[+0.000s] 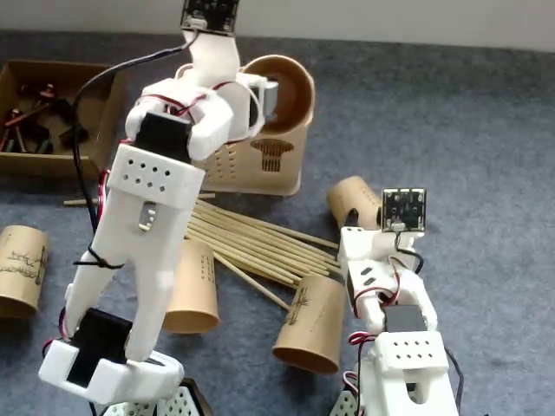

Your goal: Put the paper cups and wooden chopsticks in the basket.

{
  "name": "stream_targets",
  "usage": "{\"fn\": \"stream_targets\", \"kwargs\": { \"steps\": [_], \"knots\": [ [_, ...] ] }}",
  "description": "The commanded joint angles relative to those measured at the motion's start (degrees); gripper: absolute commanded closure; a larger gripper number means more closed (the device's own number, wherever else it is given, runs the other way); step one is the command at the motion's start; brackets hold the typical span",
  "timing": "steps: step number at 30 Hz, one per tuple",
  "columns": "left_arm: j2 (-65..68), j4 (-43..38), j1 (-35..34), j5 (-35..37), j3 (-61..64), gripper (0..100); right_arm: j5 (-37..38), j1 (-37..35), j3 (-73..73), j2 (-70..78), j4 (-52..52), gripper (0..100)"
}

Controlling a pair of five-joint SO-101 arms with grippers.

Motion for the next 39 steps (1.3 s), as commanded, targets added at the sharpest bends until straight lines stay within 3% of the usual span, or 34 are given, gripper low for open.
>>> {"fn": "stream_targets", "kwargs": {
  "steps": [1, 11, 18, 27, 34, 39],
  "knots": [
    [0.13, -1.49, -1.89, 2.55, -3.91, 81, 0.0, 0.13, 0.04, -0.22, -1.36, 84.0],
    [0.31, -3.52, -1.89, 2.81, -6.64, 81, 0.0, 0.13, 0.04, -0.22, -1.36, 84.0],
    [0.48, -9.41, -3.03, 9.85, -6.64, 81, 0.0, 0.13, 0.13, -0.22, -1.36, 84.0],
    [1.8, -9.32, -3.21, 10.11, -6.64, 81, 1.93, 0.13, 0.22, -0.22, -1.36, 84.0],
    [1.1, -3.08, -4.09, 9.76, -7.25, 81, 3.96, -0.84, 3.03, -0.31, -4.79, 84.0],
    [-3.91, 2.29, -4.09, 2.73, -6.73, 82, 3.87, -0.75, 3.12, -0.31, -6.46, 84.0]
  ]
}}
